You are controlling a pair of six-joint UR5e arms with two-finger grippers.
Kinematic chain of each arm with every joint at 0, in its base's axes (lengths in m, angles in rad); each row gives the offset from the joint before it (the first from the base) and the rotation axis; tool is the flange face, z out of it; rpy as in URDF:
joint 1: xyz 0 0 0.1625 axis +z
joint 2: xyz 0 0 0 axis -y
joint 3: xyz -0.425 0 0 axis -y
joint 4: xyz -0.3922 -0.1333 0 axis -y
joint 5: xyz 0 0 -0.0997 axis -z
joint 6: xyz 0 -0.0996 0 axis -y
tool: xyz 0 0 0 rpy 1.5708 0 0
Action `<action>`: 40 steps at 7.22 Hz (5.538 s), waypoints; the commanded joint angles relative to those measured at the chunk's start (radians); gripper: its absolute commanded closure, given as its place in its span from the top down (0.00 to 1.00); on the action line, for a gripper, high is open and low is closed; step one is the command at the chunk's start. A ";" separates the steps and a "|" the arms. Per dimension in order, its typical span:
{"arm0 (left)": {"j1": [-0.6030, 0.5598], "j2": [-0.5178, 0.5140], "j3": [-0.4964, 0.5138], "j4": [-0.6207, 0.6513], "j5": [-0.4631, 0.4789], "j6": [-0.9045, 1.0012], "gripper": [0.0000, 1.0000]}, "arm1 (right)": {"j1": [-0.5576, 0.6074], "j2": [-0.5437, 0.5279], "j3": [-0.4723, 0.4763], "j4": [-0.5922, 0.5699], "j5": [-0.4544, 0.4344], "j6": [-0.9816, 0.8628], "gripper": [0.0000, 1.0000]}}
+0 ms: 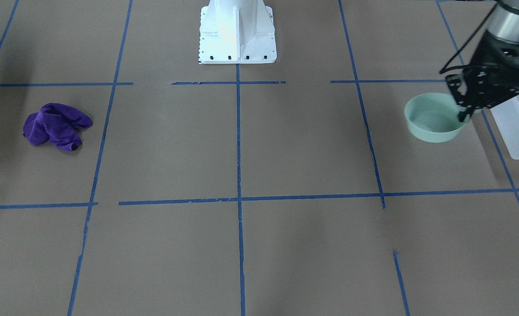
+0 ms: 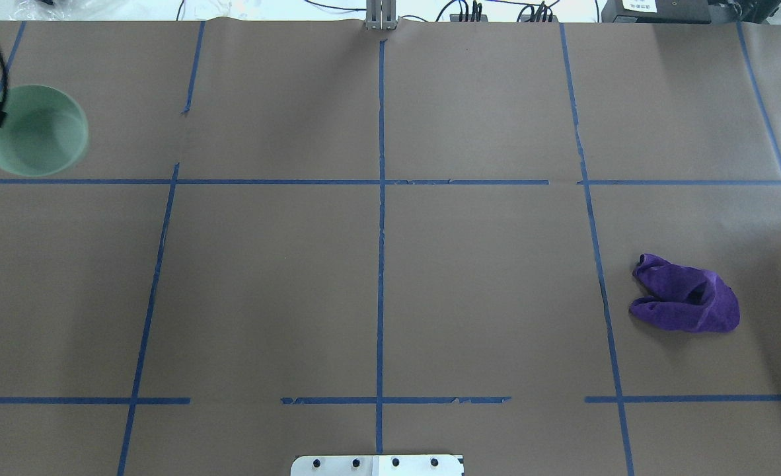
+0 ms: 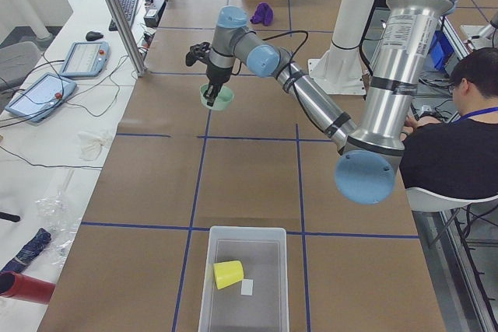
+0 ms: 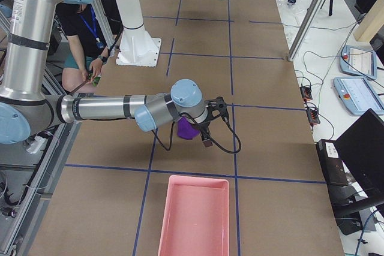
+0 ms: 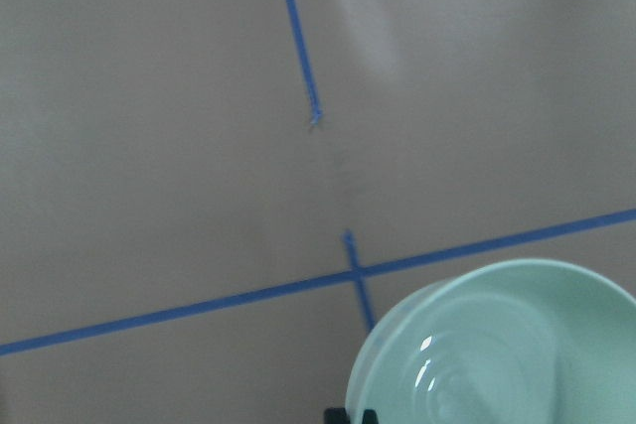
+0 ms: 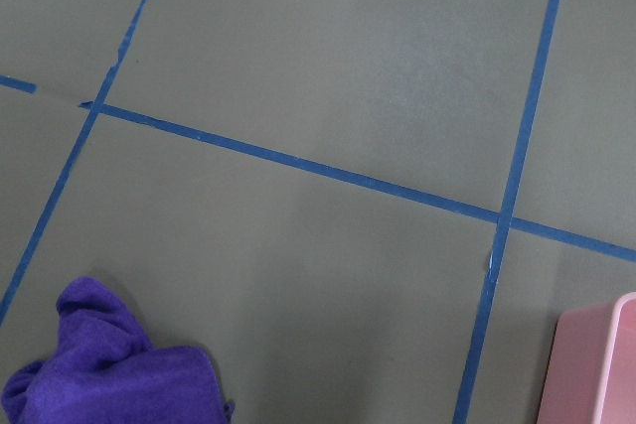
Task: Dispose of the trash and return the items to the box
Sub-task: 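Carry the green bowl with the left gripper into the clear bin, then open the left gripper to release the bowl and withdraw, then lower the right gripper onto the purple cloth and grasp it, then lift the purple cloth with the right gripper and drop it into the pink bin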
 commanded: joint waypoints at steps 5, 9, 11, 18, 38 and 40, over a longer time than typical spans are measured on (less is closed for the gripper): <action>-0.508 0.379 0.494 -0.603 -0.082 0.681 0.00 | -0.002 0.003 -0.004 0.000 -0.002 0.002 1.00; -0.374 0.476 0.592 -0.857 -0.188 0.553 0.00 | -0.002 0.003 -0.009 0.000 -0.003 0.004 1.00; -0.307 0.482 0.663 -0.949 -0.196 0.553 0.30 | -0.002 0.005 -0.013 0.000 -0.003 0.002 1.00; -0.308 0.306 0.415 -0.428 -0.248 0.587 1.00 | -0.208 0.082 0.000 0.174 -0.042 0.339 1.00; -0.384 0.195 0.347 0.003 -0.225 0.596 1.00 | 0.294 0.229 -0.096 -0.651 -0.223 -1.013 0.00; -0.384 0.200 0.346 0.005 -0.223 0.596 1.00 | 0.298 0.160 -0.119 -0.611 -0.210 -0.927 1.00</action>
